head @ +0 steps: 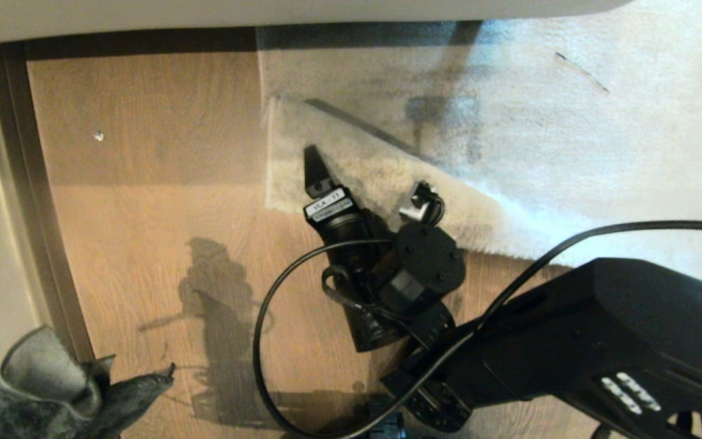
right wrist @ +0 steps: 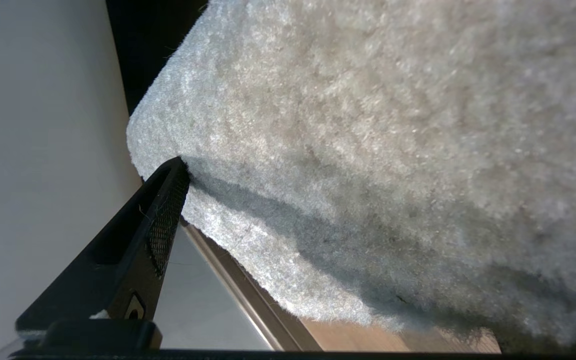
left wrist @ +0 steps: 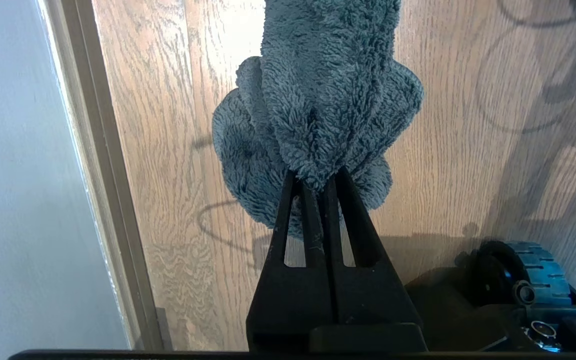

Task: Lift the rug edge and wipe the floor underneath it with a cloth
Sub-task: Lift up the carpet

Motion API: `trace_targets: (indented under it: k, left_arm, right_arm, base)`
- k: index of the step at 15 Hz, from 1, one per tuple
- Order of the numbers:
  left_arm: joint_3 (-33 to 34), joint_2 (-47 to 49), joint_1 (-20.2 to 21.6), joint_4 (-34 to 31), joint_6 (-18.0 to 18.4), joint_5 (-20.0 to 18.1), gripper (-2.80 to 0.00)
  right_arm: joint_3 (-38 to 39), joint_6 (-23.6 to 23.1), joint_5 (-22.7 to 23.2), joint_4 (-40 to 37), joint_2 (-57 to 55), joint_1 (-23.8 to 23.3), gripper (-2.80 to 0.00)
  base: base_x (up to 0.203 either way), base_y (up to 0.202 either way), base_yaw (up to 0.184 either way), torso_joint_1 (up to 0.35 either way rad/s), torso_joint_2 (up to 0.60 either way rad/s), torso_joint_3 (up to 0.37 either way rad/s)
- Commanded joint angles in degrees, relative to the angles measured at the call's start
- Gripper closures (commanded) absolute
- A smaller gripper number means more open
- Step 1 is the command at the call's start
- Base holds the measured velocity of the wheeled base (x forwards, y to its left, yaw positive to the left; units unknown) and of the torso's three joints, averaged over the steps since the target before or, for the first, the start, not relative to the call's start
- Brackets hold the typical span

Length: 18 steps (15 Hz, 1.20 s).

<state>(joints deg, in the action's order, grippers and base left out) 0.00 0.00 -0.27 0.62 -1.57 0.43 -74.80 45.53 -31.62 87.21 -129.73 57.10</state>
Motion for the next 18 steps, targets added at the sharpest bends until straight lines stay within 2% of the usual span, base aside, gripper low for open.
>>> trace_targets:
  k: [1, 2, 3, 18]
  left_arm:
    - [0.0, 0.0, 0.0, 0.0, 0.0, 0.0, 0.0]
    - [0.0, 0.0, 0.0, 0.0, 0.0, 0.0, 0.0]
    - [0.0, 0.0, 0.0, 0.1, 0.0, 0.0, 0.0]
    - [0.0, 0.0, 0.0, 0.1, 0.0, 0.0, 0.0]
  right_arm:
    - [0.0, 0.3, -0.3, 2.4, -0.5, 0.0, -2.8]
    - [0.0, 0.3, -0.6, 2.4, -0.6, 0.0, -2.8]
    - [0.0, 0.3, -1.0, 2.4, -0.8, -0.1, 0.0]
    - [0.4, 0.5, -1.5, 2.5, 0.3, 0.1, 0.0]
  base:
    - [0.0, 0.0, 0.0, 0.0, 0.0, 0.0]
    - [0.0, 0.0, 0.0, 0.0, 0.0, 0.0]
    - [0.0, 0.0, 0.0, 0.0, 0.0, 0.0]
    - [0.0, 0.0, 0.0, 0.0, 0.0, 0.0]
